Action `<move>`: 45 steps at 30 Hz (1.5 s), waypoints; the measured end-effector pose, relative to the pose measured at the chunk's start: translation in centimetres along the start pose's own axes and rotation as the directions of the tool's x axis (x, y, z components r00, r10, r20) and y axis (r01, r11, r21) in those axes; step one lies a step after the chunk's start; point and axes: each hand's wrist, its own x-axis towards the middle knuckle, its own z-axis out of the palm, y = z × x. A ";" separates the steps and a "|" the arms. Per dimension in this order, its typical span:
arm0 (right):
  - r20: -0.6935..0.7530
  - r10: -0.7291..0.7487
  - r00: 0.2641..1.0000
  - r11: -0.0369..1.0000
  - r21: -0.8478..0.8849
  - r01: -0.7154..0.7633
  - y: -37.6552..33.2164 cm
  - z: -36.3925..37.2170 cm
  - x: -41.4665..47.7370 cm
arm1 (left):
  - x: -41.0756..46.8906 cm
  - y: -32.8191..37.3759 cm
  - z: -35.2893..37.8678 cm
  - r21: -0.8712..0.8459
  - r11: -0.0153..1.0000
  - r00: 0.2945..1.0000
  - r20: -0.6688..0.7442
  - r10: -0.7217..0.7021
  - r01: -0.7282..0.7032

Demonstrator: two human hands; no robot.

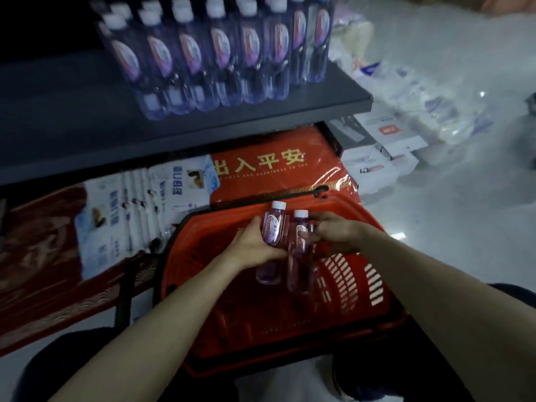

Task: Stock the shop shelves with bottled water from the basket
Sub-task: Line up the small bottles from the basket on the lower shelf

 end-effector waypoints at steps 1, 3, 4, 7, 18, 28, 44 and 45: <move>0.011 -0.043 0.999 0.999 0.012 0.042 -1.2 -0.4 -0.9 | -0.7 0.9 -1.2 -0.019 1.000 0.999 -0.033 0.021 -0.022; 0.012 -0.101 0.995 0.991 0.093 0.099 -3.6 -1.2 -2.5 | -1.9 2.9 -3.5 -0.066 0.996 0.995 -0.084 0.062 -0.067; 0.009 -0.141 0.990 0.983 0.123 0.139 -4.6 -1.5 -3.2 | -2.3 3.9 -4.6 -0.099 0.991 0.992 -0.092 0.084 -0.093; 0.006 -0.278 0.961 0.943 0.195 0.271 -7.2 -1.9 -5.0 | -3.4 6.7 -7.7 -0.247 0.963 0.994 -0.048 0.102 -0.110; -0.112 -0.530 0.840 0.708 0.487 0.511 -11.7 -0.5 -6.1 | -5.2 9.4 -9.6 -0.603 0.775 0.979 -0.047 0.201 -0.188; -0.056 -0.582 0.811 0.726 0.413 0.549 -12.1 -0.2 -3.0 | -3.4 10.1 -11.5 -0.658 0.724 0.964 -0.010 0.264 -0.205; -0.309 -0.668 0.677 0.697 0.062 0.715 -15.3 -2.1 -3.4 | -1.5 13.4 -13.6 -0.639 0.745 0.980 -0.075 0.186 -0.190; -0.337 -0.674 0.657 0.684 0.051 0.728 -16.1 -2.8 -3.3 | -1.1 14.3 -14.0 -0.620 0.754 0.974 -0.093 0.206 -0.218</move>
